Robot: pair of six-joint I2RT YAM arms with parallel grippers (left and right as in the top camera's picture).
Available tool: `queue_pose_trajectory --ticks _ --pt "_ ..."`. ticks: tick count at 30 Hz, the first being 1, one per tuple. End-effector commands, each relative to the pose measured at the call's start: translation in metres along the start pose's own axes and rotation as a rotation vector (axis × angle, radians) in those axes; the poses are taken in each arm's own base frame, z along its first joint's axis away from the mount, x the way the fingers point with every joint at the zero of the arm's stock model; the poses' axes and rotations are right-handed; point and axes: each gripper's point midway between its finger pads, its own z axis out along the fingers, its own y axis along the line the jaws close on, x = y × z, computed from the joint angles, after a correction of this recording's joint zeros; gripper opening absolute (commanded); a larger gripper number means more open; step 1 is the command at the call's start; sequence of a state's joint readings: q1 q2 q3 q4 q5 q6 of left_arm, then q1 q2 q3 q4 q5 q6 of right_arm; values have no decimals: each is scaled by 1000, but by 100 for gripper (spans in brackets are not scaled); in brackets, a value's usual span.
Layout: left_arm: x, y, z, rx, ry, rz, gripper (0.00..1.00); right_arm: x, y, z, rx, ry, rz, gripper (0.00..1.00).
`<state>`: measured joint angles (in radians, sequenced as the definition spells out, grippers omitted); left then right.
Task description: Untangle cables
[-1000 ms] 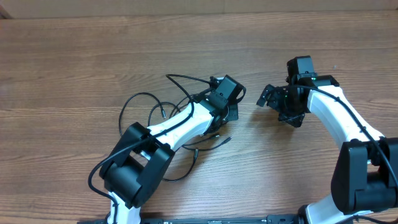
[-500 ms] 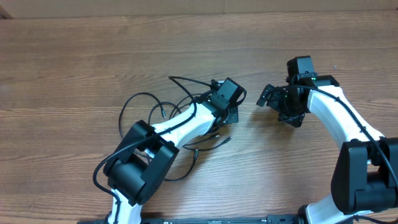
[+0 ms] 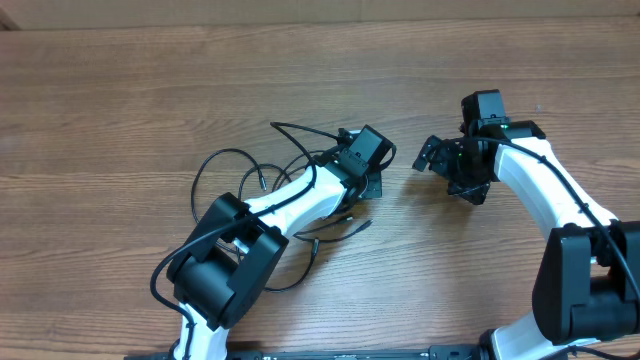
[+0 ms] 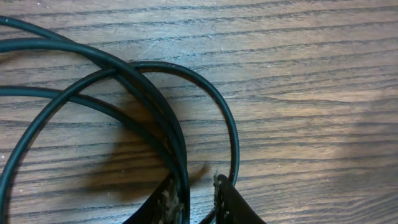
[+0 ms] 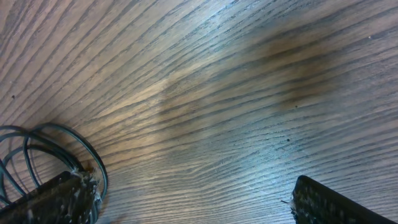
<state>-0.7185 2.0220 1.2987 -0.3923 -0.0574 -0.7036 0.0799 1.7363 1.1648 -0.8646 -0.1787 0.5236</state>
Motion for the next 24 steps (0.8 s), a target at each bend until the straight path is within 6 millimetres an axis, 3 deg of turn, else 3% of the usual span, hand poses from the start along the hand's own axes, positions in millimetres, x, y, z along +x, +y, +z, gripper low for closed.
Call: queue_pose_trajectory --ticks 1,24 --pt "1 3 6 -21 -1 4 22 -6 4 -6 -9 -25 -1 100" --pt "11 7 9 -36 16 8 14 -6 4 -6 -10 -25 -1 100"
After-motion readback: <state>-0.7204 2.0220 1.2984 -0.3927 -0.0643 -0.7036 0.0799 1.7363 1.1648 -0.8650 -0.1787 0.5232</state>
